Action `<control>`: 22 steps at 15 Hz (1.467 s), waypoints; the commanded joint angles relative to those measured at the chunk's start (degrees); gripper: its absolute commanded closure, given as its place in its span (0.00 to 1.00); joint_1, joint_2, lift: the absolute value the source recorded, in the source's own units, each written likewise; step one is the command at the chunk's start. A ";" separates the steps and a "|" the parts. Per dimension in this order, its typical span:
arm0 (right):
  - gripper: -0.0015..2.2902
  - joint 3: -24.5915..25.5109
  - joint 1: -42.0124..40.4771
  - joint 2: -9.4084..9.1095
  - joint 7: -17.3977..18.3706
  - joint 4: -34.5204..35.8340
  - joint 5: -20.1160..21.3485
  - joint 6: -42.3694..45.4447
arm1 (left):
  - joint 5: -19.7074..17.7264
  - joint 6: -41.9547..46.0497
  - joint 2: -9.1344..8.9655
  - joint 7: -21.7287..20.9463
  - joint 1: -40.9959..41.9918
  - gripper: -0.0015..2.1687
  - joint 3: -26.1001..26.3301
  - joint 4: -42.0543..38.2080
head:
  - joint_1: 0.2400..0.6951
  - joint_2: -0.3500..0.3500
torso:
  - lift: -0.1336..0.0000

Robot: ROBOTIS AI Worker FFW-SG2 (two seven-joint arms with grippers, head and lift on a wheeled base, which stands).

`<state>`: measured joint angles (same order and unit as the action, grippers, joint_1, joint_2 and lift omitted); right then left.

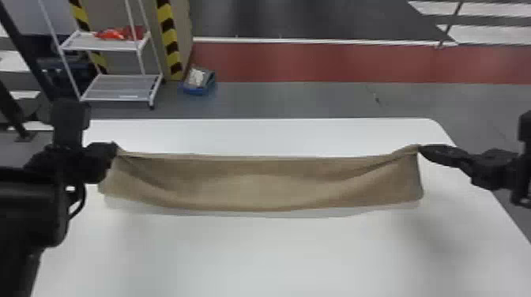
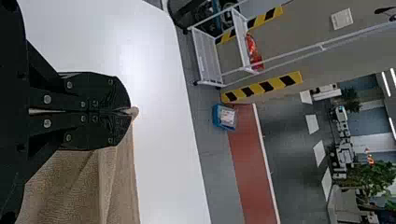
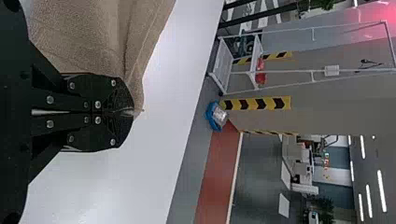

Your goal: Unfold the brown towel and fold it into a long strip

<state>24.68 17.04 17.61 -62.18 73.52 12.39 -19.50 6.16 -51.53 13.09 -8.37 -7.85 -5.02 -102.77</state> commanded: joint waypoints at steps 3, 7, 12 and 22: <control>0.62 -1.92 3.70 0.93 1.10 -5.76 0.44 2.31 | 0.78 4.11 0.54 0.55 -4.90 0.74 1.77 8.56 | 1.00 0.45 | 0.12; 0.62 -3.41 5.72 0.93 2.86 -7.60 0.70 4.60 | 0.78 6.92 1.68 1.25 -6.92 0.74 2.39 11.46 | 1.00 0.47 | 0.12; 0.62 -5.96 10.29 1.11 6.37 -17.01 2.81 10.05 | 4.39 6.92 2.03 1.34 -8.32 0.23 5.55 14.88 | 0.98 0.48 | 0.12; 0.00 -7.72 10.91 0.67 17.71 -25.36 1.14 24.46 | 6.06 16.41 1.77 3.10 -8.41 0.01 7.13 19.98 | 0.98 0.46 | 0.12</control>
<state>16.96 28.71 18.43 -45.60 48.25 13.71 2.46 12.36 -35.18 14.75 -5.25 -16.59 2.41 -82.83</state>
